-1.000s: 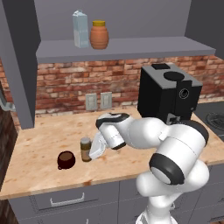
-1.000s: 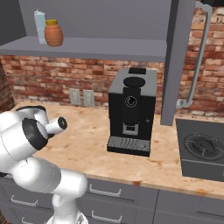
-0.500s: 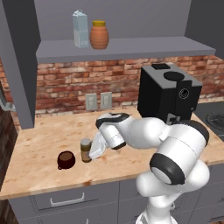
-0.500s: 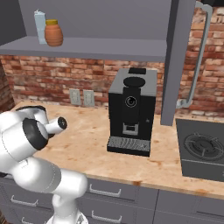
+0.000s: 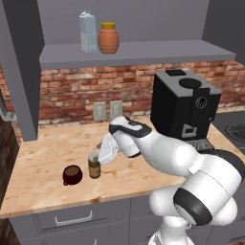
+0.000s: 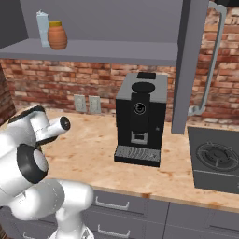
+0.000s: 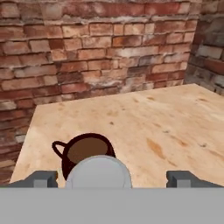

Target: Pick the cinnamon and honey bottle from the cabinet and place them next to the mug.

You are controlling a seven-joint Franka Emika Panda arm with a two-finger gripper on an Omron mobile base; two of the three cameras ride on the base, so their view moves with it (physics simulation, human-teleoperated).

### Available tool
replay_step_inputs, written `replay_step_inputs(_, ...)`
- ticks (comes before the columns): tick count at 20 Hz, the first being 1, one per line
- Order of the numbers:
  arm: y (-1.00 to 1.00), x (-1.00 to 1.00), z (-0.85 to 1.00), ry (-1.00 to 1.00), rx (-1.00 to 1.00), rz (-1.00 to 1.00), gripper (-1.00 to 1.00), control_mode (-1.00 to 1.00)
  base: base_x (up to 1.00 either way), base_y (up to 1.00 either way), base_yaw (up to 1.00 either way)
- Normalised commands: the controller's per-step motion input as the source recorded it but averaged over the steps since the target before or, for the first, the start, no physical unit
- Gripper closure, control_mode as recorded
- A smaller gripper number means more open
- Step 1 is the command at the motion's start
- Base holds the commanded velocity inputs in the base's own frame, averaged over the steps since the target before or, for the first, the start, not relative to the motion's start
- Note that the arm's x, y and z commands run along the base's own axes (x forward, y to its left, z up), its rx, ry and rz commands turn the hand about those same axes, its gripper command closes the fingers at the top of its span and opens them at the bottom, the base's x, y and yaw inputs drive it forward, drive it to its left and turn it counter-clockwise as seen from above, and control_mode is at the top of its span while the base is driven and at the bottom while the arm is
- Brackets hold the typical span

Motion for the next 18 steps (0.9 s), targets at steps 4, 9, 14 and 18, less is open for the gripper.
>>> replay_step_inputs(4,0.00,-0.18,0.68,0.00,0.04,0.00,-1.00,-1.00,0.00,0.00,0.00)
replay_step_inputs(9,0.00,-0.17,0.65,0.00,0.01,-0.02,-1.00,-1.00,0.00,0.00,0.00)
replay_step_inputs(14,-0.15,-0.35,0.42,0.03,0.00,-0.19,-1.00,-1.00,0.00,0.00,0.00)
replay_step_inputs(18,-0.34,-0.15,0.37,0.06,0.00,-0.32,-1.00,-1.00,0.00,0.00,0.00)
